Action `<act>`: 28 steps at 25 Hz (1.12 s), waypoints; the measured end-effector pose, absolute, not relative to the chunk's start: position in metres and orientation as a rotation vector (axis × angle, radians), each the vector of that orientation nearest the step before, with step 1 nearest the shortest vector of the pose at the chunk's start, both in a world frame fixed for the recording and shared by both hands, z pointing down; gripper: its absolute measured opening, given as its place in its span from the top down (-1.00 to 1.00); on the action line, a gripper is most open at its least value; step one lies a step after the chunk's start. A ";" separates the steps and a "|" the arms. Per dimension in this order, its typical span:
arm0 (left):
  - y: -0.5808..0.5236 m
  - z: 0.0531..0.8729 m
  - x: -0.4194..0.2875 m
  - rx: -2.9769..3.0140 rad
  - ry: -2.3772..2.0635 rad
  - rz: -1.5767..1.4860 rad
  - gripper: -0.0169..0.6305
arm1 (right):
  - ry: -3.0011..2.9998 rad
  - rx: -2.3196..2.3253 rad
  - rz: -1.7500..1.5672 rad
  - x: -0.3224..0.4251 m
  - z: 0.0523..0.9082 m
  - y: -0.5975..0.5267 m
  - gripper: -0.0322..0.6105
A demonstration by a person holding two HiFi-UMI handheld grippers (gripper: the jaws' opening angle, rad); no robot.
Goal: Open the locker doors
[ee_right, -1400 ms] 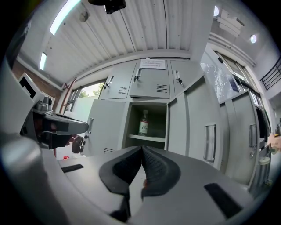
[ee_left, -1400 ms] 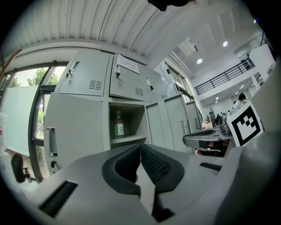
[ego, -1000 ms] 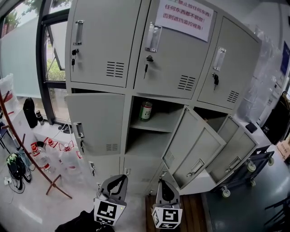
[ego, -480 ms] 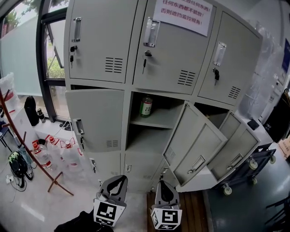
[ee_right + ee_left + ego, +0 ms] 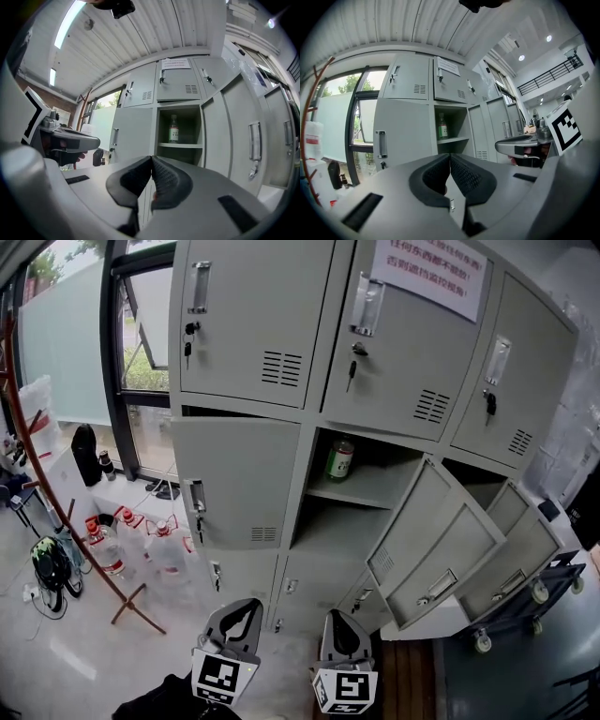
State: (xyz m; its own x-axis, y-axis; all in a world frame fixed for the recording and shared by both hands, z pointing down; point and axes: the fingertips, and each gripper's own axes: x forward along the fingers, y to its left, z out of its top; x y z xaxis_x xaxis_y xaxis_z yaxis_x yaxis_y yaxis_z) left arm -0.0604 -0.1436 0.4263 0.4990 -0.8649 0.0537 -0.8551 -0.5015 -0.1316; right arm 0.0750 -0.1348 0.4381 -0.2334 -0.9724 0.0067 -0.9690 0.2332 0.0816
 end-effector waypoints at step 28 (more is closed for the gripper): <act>-0.239 0.420 -0.328 -2.516 1.768 -0.161 0.87 | -2.618 1.656 -0.130 -0.205 0.421 -0.259 0.85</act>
